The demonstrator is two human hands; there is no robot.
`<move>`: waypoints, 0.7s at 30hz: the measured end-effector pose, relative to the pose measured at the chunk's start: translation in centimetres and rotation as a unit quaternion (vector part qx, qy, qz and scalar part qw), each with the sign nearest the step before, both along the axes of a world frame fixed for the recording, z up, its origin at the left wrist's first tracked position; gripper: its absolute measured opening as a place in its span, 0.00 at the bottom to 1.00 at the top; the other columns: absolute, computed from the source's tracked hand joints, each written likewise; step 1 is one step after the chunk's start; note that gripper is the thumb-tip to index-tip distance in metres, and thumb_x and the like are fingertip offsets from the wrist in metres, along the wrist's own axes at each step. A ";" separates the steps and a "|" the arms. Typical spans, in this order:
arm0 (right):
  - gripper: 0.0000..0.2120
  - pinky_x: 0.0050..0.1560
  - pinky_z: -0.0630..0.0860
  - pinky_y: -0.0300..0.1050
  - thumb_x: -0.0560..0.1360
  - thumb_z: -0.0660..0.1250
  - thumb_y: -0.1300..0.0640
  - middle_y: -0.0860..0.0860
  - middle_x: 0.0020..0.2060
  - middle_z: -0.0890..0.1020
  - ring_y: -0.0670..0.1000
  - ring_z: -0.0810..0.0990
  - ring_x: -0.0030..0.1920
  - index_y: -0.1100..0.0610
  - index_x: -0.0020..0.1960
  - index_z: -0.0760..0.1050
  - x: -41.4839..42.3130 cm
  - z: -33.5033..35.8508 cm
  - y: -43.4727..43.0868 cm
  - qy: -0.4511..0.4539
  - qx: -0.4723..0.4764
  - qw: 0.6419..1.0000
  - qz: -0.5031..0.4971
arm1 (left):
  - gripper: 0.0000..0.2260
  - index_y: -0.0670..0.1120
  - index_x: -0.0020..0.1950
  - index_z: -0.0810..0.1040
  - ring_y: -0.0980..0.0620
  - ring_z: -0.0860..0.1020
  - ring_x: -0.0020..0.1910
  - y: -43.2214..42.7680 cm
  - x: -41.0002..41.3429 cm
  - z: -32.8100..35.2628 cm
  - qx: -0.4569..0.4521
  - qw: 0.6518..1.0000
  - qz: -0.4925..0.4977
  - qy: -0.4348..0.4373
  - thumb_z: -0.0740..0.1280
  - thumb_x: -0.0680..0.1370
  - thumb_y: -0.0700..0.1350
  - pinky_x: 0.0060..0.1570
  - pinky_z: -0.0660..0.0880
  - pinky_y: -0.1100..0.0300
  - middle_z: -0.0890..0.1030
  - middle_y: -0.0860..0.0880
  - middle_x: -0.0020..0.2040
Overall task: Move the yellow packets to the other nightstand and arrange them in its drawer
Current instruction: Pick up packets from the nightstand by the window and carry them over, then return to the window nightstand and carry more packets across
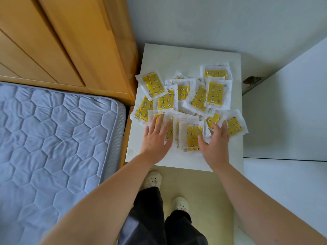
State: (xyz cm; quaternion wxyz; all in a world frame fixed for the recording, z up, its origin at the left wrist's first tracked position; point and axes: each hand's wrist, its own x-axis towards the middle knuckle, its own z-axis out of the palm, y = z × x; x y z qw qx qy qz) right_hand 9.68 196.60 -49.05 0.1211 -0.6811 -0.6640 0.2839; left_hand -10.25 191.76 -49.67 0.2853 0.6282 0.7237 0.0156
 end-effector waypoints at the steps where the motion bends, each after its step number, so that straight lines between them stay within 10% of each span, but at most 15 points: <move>1: 0.30 0.71 0.61 0.60 0.76 0.66 0.49 0.58 0.77 0.51 0.57 0.48 0.76 0.59 0.72 0.61 0.0 0.4 0.0 -0.001 0.000 1.000 0.005 | 0.29 0.54 0.78 0.41 0.50 0.32 0.75 0.0 0.2 0.4 0.005 1.000 0.000 0.002 0.54 0.82 0.53 0.74 0.37 0.50 0.36 0.51 0.78; 12: 0.28 0.75 0.52 0.55 0.76 0.64 0.51 0.58 0.76 0.54 0.56 0.51 0.76 0.60 0.72 0.61 -4.1 14.0 -1.5 -0.017 0.079 0.984 0.162 | 0.29 0.51 0.79 0.45 0.48 0.37 0.77 -4.4 0.3 14.1 0.124 0.985 0.087 0.084 0.54 0.82 0.55 0.75 0.42 0.47 0.40 0.48 0.79; 21: 0.30 0.74 0.49 0.60 0.76 0.63 0.49 0.59 0.76 0.53 0.58 0.50 0.76 0.59 0.73 0.60 -11.1 27.9 -12.0 -0.052 0.201 0.900 0.384 | 0.30 0.51 0.79 0.44 0.46 0.38 0.77 -18.2 -3.2 28.3 0.166 0.948 0.219 0.160 0.53 0.81 0.57 0.75 0.43 0.44 0.39 0.47 0.79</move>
